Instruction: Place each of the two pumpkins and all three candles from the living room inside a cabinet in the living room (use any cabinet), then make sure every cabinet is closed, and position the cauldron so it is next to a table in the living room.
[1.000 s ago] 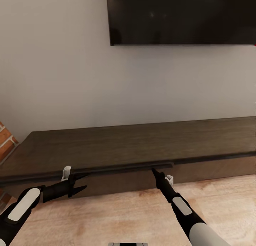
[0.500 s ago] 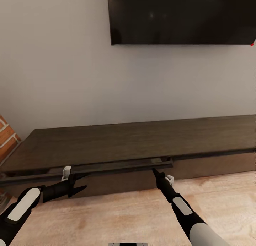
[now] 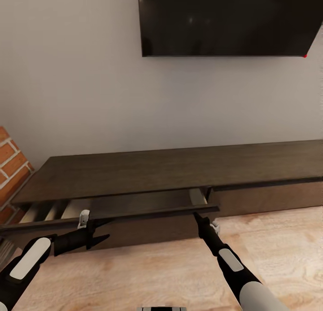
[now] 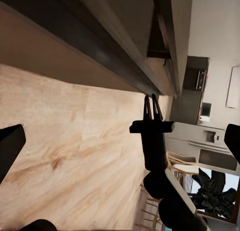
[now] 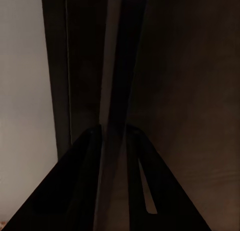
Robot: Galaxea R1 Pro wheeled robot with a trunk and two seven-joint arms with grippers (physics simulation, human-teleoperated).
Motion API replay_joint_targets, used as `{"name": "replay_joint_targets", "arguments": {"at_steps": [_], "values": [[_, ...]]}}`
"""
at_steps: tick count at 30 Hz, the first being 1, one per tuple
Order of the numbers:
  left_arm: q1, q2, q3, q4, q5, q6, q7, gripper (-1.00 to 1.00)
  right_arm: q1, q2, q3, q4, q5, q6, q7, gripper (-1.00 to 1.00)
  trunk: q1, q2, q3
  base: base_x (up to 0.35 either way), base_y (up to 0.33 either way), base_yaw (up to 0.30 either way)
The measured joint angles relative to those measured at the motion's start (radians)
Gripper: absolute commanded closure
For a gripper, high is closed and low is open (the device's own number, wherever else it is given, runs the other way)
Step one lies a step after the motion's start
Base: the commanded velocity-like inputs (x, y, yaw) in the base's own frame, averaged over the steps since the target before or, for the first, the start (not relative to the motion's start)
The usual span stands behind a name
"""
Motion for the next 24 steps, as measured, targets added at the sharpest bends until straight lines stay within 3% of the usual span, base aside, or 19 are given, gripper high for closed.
{"name": "replay_joint_targets", "arguments": {"at_steps": [12, 24], "values": [[0.0, 0.0, 0.001, 0.001, 0.0, 0.0, 0.0, -1.0, 0.0, -0.006, -0.005, 0.0, -0.005, 0.002, 0.0, 1.0, 0.0, 0.0, 0.0, -0.21, 0.0, 0.0], [0.0, 0.001, 0.001, 0.001, 0.0, 0.0, 0.0, -1.0, 0.0, -0.012, -0.004, 0.0, -0.004, 0.002, 0.002, 1.0, 0.0, 0.0, 0.0, -0.117, 0.0, 0.0]]}}
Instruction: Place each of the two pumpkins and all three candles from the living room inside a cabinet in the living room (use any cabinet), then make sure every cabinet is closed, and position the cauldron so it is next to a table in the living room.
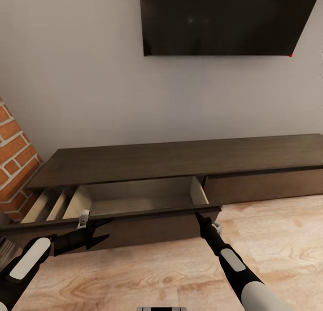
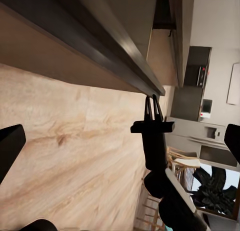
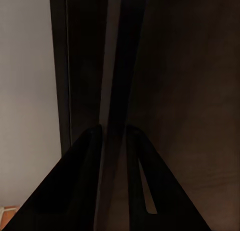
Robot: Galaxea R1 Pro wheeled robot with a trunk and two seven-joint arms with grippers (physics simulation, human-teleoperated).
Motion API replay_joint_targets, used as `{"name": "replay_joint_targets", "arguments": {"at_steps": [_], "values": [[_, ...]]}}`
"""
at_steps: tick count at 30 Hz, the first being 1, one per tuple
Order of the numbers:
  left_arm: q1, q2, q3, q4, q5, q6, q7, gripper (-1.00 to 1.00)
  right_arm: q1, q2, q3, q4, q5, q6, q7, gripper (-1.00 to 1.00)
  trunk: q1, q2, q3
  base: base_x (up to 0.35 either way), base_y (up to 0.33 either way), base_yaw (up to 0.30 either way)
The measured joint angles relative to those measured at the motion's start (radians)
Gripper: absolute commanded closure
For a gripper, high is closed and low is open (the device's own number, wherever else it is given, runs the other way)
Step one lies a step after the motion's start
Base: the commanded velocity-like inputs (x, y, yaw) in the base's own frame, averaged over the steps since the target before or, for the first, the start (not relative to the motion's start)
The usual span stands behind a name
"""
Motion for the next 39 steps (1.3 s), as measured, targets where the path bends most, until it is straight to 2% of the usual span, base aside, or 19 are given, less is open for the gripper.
{"name": "replay_joint_targets", "arguments": {"at_steps": [39], "values": [[0.0, 0.0, 0.0, 0.0, 0.0, 0.0, 0.0, -1.0, 0.0, -0.003, -0.003, 0.0, -0.002, 0.004, 0.001, 1.0, 0.0, 0.0, 0.0, -0.034, 0.0, 0.0]]}}
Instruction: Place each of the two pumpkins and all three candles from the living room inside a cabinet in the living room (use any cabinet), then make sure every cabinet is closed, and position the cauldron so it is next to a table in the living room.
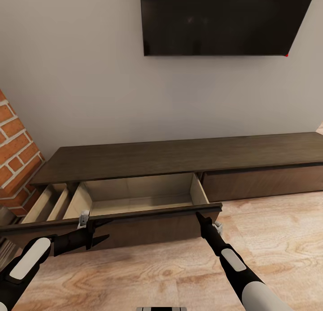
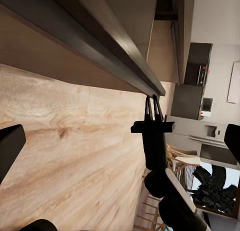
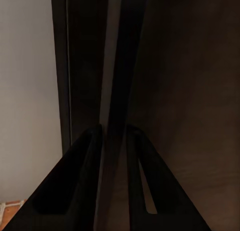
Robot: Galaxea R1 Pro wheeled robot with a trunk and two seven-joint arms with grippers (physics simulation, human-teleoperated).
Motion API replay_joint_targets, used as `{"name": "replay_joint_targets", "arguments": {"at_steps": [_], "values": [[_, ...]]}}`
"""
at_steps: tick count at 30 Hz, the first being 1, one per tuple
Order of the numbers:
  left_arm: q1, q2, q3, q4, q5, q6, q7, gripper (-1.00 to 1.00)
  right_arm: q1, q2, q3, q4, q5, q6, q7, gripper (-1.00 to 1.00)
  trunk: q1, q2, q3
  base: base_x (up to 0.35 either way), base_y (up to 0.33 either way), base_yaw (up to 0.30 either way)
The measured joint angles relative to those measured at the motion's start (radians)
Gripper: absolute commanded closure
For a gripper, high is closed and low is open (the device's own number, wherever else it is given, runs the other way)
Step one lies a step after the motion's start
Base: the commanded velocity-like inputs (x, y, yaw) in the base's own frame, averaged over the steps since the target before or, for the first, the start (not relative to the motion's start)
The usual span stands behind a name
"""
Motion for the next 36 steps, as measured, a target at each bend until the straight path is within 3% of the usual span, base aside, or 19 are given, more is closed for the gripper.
{"name": "replay_joint_targets", "arguments": {"at_steps": [36], "values": [[0.0, 0.0, 0.001, 0.001, 0.001, 0.0, 0.0, -1.0, 0.0, -0.001, 0.002, 0.0, 0.003, -0.006, 0.002, 1.0, 0.0, 0.0, 0.0, -0.021, 0.0, 0.0]]}}
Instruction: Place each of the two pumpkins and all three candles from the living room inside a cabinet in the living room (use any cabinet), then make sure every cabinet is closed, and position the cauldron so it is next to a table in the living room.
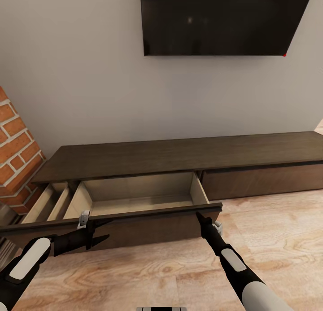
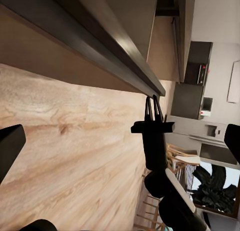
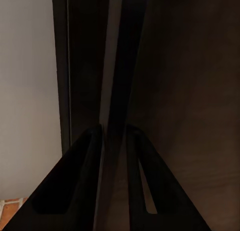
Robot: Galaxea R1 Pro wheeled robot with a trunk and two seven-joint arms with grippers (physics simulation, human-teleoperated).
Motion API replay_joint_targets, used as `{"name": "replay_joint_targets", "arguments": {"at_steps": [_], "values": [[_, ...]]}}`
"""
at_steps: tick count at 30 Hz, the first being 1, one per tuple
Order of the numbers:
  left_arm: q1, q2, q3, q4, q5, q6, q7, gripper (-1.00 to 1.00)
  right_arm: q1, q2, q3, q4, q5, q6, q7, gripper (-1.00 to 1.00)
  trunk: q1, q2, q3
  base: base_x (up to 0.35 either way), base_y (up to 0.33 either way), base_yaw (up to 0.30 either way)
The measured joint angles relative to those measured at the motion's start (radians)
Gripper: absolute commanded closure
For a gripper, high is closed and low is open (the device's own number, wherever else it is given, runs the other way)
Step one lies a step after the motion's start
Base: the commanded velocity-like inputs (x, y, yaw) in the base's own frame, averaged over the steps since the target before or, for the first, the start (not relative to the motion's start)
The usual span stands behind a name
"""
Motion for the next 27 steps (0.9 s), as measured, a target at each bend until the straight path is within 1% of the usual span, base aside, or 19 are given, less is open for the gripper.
{"name": "replay_joint_targets", "arguments": {"at_steps": [8, 18, 22, 27], "values": [[0.0, 0.0, 0.0, 0.0, 0.0, 0.0, 0.0, -1.0, 0.0, -0.001, -0.001, 0.0, 0.0, 0.0, -0.001, 1.0, 0.0, 0.0, 0.0, -0.063, 0.0, 0.0], [0.0, -0.001, 0.0, 0.0, -0.001, 0.0, 0.0, -1.0, 0.0, -0.001, 0.0, 0.0, 0.0, 0.0, 0.0, 1.0, 0.0, 0.0, 0.0, -0.007, 0.0, 0.0], [0.0, 0.0, 0.0, 0.0, -0.001, 0.0, 0.0, -1.0, 0.0, -0.001, -0.001, 0.0, -0.001, 0.0, -0.001, 1.0, 0.0, 0.0, 0.0, -0.111, 0.0, 0.0], [0.0, 0.0, 0.0, 0.0, -0.001, 0.0, 0.0, -1.0, 0.0, -0.003, 0.0, 0.0, 0.0, 0.0, 0.001, 1.0, 0.0, 0.0, 0.0, -0.024, 0.0, 0.0]]}}
